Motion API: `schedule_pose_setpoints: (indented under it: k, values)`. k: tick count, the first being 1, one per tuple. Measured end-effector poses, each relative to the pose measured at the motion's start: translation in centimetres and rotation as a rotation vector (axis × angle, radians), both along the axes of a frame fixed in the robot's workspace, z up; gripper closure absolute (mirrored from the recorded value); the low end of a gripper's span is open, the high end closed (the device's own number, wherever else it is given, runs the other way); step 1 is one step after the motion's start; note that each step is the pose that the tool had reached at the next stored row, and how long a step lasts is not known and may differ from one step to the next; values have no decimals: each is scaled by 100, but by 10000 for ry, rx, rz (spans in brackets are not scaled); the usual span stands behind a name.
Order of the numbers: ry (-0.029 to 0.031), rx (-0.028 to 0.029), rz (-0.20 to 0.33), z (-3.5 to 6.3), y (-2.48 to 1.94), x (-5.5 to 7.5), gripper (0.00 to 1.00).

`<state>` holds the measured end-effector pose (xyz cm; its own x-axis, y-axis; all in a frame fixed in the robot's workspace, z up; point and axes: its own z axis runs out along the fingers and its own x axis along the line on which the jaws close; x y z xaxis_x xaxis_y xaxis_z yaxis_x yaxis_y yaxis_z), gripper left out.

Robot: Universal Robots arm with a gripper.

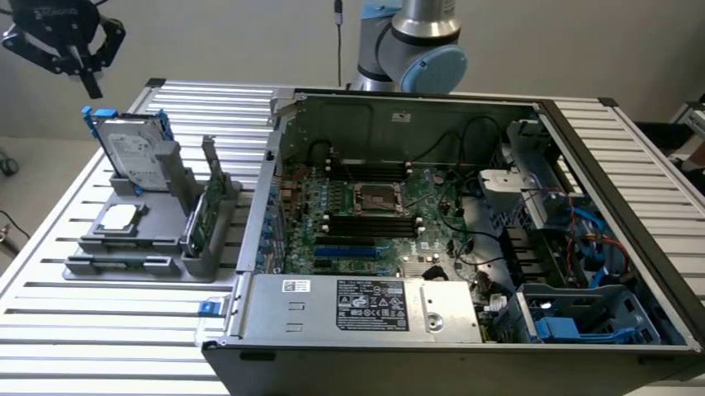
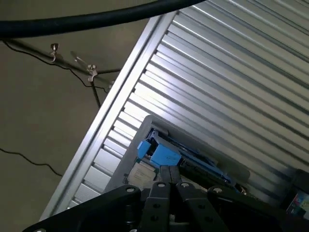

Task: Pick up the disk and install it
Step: 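Pick up the disk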

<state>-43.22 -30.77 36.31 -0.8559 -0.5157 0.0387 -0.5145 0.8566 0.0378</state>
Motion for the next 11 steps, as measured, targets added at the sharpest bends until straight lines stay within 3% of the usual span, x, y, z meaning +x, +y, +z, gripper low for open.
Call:
schedule_pose_setpoints:
  k: [11]
  values:
    - [0, 13, 1996, -1, 0, 0, 89]
